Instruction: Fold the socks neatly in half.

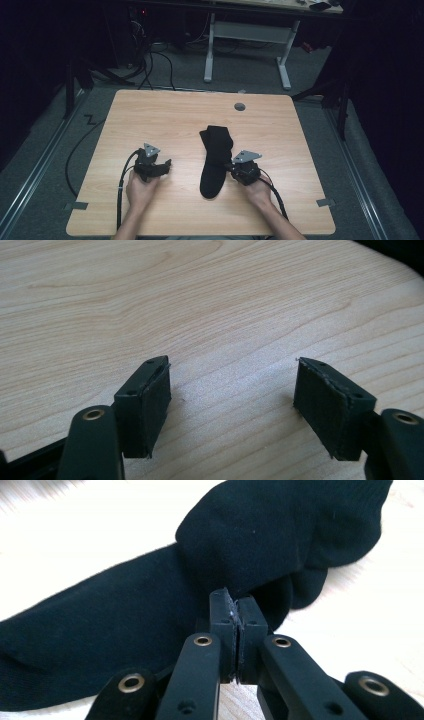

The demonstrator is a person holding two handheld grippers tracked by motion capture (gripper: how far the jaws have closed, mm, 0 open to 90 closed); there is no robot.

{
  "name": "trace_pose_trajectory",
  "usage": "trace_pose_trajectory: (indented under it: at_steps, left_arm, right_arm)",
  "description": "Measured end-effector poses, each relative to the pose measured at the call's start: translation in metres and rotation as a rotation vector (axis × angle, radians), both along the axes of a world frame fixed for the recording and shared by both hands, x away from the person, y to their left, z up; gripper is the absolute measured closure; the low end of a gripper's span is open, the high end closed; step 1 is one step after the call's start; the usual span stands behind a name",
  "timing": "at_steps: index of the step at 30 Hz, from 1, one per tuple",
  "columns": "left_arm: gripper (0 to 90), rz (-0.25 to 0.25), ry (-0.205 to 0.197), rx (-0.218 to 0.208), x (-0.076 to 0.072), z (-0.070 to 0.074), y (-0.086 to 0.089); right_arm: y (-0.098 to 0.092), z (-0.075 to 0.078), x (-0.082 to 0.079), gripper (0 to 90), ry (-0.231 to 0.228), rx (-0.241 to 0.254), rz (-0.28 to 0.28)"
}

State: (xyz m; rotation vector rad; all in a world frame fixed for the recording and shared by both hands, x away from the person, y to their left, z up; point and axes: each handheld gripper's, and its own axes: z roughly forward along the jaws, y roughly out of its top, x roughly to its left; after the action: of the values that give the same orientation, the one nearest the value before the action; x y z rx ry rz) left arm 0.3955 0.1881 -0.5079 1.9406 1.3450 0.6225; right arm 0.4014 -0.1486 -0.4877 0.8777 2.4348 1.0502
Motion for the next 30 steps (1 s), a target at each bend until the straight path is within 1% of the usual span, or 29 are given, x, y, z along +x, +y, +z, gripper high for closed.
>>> trace_pose_trajectory:
  at_steps: [2, 5, 6, 8, 12, 16, 19, 21, 23, 25, 27, 30]
  left_arm:
    - [31.3, 0.000, 0.000, 0.000, 0.000, 0.000, 0.000]
    - [31.3, 0.000, 0.000, 0.000, 0.000, 0.000, 0.000]
    - [31.3, 0.000, 0.000, 0.000, 0.000, 0.000, 0.000]
    - [31.3, 0.000, 0.000, 0.000, 0.000, 0.000, 0.000]
    - [31.3, 0.001, 0.000, -0.001, 0.000, 0.000, 0.000]
    - [31.3, 0.000, 0.000, 0.000, 0.000, 0.000, 0.000]
    - [31.3, 0.000, 0.000, 0.000, 0.000, 0.000, 0.000]
    - [31.3, 0.000, 0.000, 0.000, 0.000, 0.000, 0.000]
    - [31.3, 0.000, 0.000, 0.000, 0.000, 0.000, 0.000]
    - [31.3, 0.000, 0.000, -0.001, 0.000, 0.000, 0.000]
    - [31.3, 0.000, 0.000, -0.001, 0.000, 0.000, 0.000]
    - [31.3, 0.001, 0.000, -0.001, 0.000, 0.000, 0.000]
  right_arm:
    - [0.000, 0.002, 0.000, 89.0, -0.007, 0.002, 0.006]
    - [0.000, 0.012, -0.002, 89.0, -0.016, 0.029, 0.021]
    - [0.000, 0.015, -0.002, 89.0, -0.008, 0.042, 0.021]
    - [0.000, 0.021, -0.002, 89.0, -0.014, 0.054, 0.024]
    - [0.003, 0.033, -0.004, 89.0, -0.022, 0.089, 0.048]
    - [0.006, 0.041, -0.009, 89.0, -0.009, 0.122, 0.075]
    - [0.006, 0.045, -0.010, 89.0, 0.011, 0.159, 0.083]
    - [0.006, 0.047, -0.010, 88.9, 0.023, 0.175, 0.078]
    - [0.007, 0.046, -0.007, 88.9, 0.027, 0.173, 0.069]
    - [0.007, 0.042, -0.002, 88.8, 0.052, 0.158, 0.047]
    - [0.007, 0.032, 0.007, 88.6, 0.094, 0.133, 0.013]
    - [0.007, 0.017, 0.017, 87.8, 0.127, 0.095, -0.023]
